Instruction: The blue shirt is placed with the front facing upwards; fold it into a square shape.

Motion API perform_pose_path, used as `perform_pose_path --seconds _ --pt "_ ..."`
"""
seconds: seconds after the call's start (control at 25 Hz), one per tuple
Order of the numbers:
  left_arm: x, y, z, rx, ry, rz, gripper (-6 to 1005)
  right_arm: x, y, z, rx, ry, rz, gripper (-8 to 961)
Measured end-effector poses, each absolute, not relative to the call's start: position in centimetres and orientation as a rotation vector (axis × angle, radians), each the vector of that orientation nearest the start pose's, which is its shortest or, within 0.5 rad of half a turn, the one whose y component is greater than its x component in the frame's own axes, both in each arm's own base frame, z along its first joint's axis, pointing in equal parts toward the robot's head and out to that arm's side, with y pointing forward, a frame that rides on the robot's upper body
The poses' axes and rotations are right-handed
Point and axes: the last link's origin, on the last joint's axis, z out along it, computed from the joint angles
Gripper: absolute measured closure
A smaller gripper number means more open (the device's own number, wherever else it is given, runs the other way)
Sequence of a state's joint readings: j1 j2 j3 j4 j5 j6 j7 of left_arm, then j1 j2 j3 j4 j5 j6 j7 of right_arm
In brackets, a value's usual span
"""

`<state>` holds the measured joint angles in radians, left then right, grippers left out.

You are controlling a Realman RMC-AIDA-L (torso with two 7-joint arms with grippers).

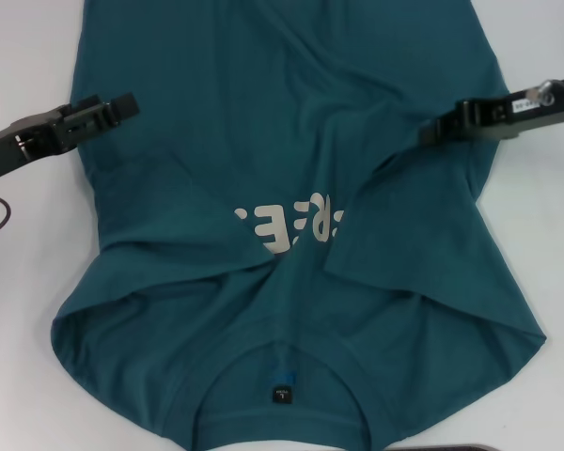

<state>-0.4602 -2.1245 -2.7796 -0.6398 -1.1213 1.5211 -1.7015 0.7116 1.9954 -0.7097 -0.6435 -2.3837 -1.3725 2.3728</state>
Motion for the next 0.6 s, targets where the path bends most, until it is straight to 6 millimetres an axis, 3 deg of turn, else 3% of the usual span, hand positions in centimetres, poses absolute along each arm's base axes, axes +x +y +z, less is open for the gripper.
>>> perform_pose_path --seconds 0.24,0.36,0.6 --pt "-30.4 31.7 1.9 -2.238 -1.264 -0.985 88 26.4 38.6 1.1 -2.358 1.650 0.255 927" --pt "-30.5 31.7 2.1 -2.232 -1.265 -0.983 88 26.5 38.6 1.3 -2.366 1.622 0.299 729" --pt "-30.8 31.5 2.3 -2.225 -1.269 -0.980 87 27.1 37.9 3.0 -2.371 1.488 0.483 441"
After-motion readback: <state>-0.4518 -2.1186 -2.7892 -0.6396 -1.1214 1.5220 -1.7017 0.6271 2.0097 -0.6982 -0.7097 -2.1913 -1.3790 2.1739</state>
